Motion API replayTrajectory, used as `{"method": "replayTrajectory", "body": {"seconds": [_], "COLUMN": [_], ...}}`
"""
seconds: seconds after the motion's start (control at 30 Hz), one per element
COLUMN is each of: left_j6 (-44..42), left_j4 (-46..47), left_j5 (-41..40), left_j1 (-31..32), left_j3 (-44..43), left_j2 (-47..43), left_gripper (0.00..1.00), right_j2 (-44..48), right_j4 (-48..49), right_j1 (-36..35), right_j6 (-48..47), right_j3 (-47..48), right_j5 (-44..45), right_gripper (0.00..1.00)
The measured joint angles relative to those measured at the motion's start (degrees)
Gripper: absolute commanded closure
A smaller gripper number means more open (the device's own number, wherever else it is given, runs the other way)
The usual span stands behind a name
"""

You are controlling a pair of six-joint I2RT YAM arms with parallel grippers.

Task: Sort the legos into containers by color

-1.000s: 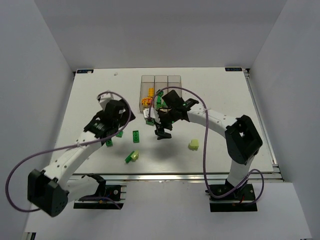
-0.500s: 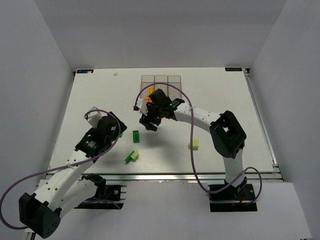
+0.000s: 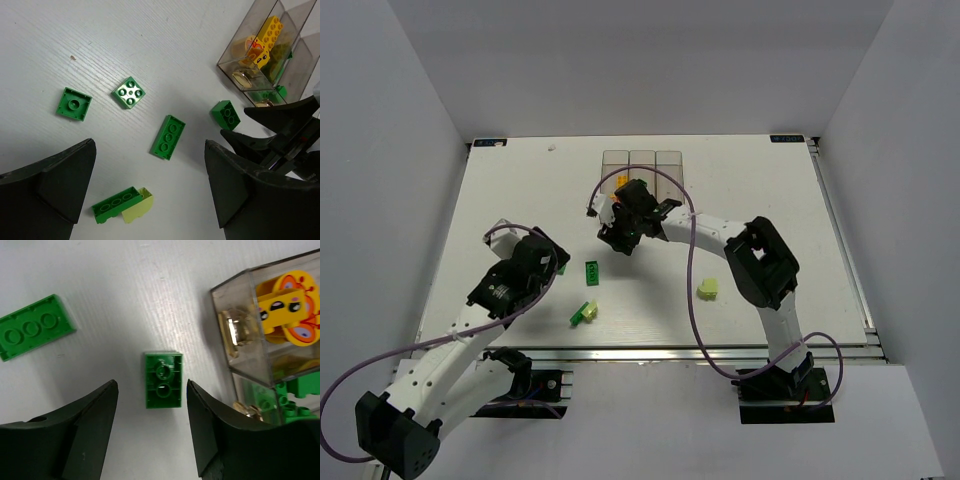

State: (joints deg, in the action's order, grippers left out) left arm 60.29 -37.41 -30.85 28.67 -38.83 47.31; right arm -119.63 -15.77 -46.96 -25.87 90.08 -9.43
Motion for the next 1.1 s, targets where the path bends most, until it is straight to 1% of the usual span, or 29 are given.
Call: {"method": "replayTrajectory", "body": {"seconds": [0.2, 0.3, 0.67, 0.8, 0.9, 0.93, 1.0, 1.03, 1.1], "left_j6": [1.5, 1.7, 3.5, 4.2, 4.3, 4.3, 4.5, 4.6, 4.8], "left_j4": [-1.6, -2.1, -3.3, -3.7, -4.0, -4.1, -4.1, -4.1, -3.8], "left_j5": [-0.1, -0.1, 0.0, 0.2, 0.2, 0.2, 0.2, 0.3, 0.3], "left_j1": [0.0, 0.0, 0.0, 0.0, 0.0, 0.0, 0.0, 0.0, 0.0], "left_j3": [0.0, 0.0, 0.2, 0.7, 0.8, 0.8, 0.9, 1.0, 1.3], "left_j2": [-1.0, -1.0, -2.1, -2.8, -2.8, -2.7, -2.7, -2.7, -2.7], "left_gripper": [0.02, 0.02, 0.02, 0.02, 0.02, 0.02, 0.02, 0.02, 0.02], "right_j2": [0.0, 0.0, -0.7, -0.9, -0.9, -0.9, -0.9, -0.9, -0.9], "right_j4": [5.0, 7.0, 13.0, 14.5, 15.0, 15.0, 15.1, 15.1, 15.0], "right_j1": [1.5, 2.2, 2.2, 2.2, 2.3, 2.3, 2.4, 2.5, 2.7], "right_j6": [-0.5, -1.0, -1.6, -1.6, -1.8, -1.9, -2.0, -2.0, -2.2], "right_j3": [-2.0, -3.5, -7.6, -8.9, -9.3, -9.3, -9.3, -9.3, -9.3], "right_j5": [0.6, 0.5, -0.3, -1.4, -2.8, -3.2, -4.6, -5.2, -6.8], "right_gripper": [0.37, 0.39, 0.42, 0.46, 0.56, 0.61, 0.68, 0.76, 0.84]}}
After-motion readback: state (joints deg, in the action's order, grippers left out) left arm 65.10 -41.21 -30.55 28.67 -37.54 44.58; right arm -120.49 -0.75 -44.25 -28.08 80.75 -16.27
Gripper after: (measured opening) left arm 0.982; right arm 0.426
